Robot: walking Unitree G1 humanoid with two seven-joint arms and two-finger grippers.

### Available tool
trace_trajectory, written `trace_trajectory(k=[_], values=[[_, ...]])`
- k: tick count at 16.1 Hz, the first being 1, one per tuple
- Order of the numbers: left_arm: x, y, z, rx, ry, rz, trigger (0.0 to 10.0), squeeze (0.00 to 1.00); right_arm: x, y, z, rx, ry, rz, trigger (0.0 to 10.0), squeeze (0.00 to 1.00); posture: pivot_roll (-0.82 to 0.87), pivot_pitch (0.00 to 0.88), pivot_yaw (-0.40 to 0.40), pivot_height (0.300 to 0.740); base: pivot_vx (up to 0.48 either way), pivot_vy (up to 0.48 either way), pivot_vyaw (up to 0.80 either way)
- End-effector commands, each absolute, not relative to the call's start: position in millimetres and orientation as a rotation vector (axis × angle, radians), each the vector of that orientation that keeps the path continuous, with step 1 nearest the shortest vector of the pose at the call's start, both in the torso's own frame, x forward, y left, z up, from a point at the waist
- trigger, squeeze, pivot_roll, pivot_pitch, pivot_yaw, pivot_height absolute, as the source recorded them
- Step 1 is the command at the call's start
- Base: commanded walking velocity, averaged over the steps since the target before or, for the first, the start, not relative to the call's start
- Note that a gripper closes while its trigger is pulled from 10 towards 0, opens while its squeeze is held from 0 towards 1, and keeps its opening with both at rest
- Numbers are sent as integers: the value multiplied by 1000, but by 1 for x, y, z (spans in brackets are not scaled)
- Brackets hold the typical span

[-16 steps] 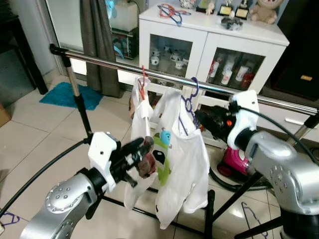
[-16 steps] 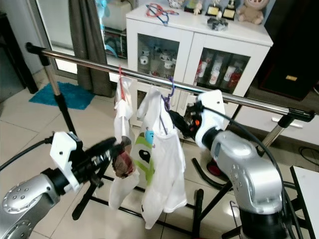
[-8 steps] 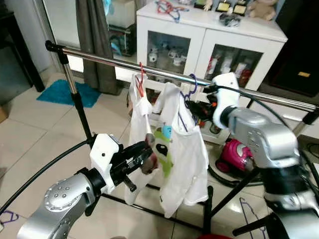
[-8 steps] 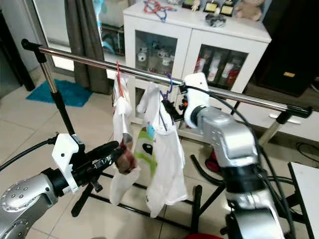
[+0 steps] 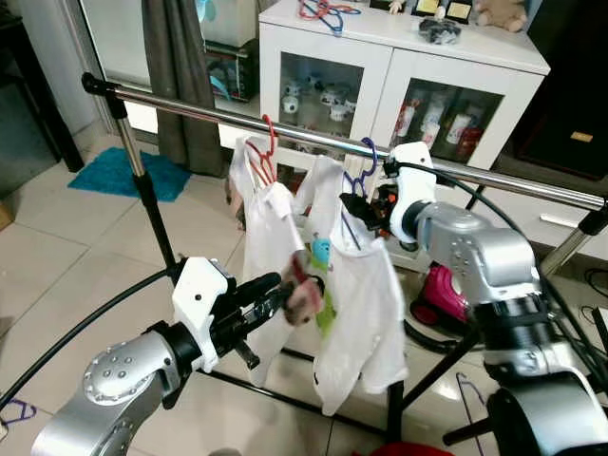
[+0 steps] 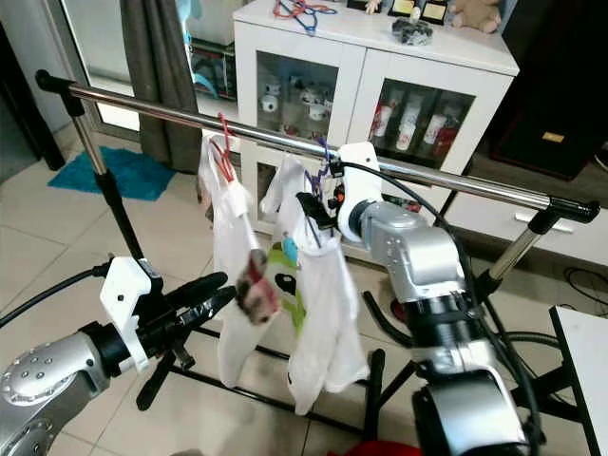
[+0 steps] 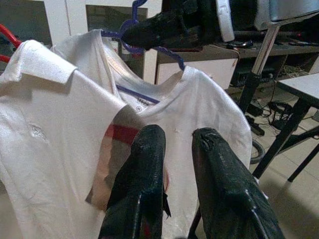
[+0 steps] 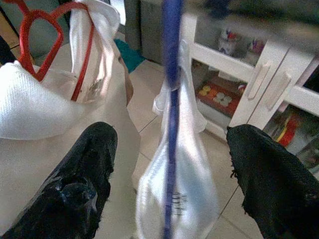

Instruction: Hang hanger

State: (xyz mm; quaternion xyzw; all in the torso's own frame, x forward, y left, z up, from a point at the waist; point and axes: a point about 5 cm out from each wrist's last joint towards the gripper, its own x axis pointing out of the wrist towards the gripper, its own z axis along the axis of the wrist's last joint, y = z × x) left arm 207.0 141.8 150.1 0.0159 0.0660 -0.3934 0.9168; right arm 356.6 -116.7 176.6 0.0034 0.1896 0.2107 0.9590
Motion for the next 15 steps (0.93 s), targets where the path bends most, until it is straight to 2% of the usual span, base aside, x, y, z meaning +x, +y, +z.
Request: trace_trajectory(k=[1, 3, 4, 15], values=[[206, 140, 150, 30, 140, -827, 10000, 0, 361, -121, 182, 17, 362, 402, 4902, 0, 136, 16, -61, 740, 0, 0, 0], [206, 139, 150, 32, 139, -833, 10000, 0, 367, -118, 179, 39, 363, 393, 2510, 0, 142, 10, -63, 740, 0, 0, 0], [206, 139, 150, 34, 138, -838, 10000, 0, 369, -117, 178, 50, 365, 395, 0, 0, 145, 5, -64, 740, 0, 0, 0], [206, 138, 149, 40, 137, -850, 10000, 0, 375, -115, 176, 83, 374, 411, 0, 0, 149, 0, -67, 740, 0, 0, 0]])
